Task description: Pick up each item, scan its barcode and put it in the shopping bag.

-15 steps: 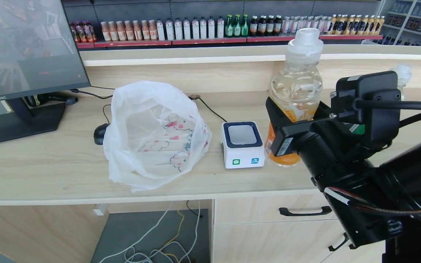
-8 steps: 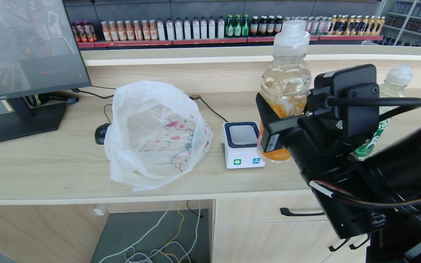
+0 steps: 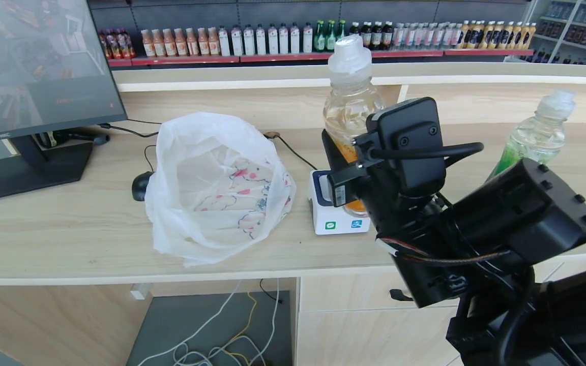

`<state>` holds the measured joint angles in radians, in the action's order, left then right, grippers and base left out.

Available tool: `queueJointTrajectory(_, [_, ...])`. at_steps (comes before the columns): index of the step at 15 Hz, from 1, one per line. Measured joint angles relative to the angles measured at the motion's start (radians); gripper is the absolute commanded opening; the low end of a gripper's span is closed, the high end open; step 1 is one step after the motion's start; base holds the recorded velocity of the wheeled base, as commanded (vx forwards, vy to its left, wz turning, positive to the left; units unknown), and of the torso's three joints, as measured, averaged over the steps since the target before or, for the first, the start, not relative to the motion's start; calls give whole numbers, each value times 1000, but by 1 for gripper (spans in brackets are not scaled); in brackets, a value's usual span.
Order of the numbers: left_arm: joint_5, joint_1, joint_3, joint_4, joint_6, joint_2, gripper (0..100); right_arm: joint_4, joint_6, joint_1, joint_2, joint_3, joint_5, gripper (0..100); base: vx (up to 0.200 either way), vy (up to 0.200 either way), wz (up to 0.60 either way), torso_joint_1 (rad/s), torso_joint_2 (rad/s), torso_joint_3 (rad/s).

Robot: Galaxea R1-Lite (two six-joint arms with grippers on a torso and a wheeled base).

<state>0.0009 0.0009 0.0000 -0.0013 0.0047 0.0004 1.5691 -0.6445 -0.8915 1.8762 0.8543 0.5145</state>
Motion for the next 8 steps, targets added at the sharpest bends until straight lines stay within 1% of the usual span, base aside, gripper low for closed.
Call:
queueJointTrajectory(1, [0,0,0,0,0,0,100,0,-32,-3,3,4,-5,0,0,0,0,0,0,0])
queueJointTrajectory(3, [0,0,0,0,0,0,100,0,-82,-9,6,11,-68,0,0,0,0,0,0,0])
queueJointTrajectory(5, [0,1,0,0,0,0,100,-1,-115,-8,7,15,-90,0,0,0,0,0,0,0])
queueJointTrajectory(6, [0,1,0,0,0,0,100,-8,-119,-7,7,19,-103,0,0,0,0,0,0,0])
queueJointTrajectory(8, [0,1,0,0,0,0,100,-31,-121,0,7,24,-170,0,0,0,0,0,0,0])
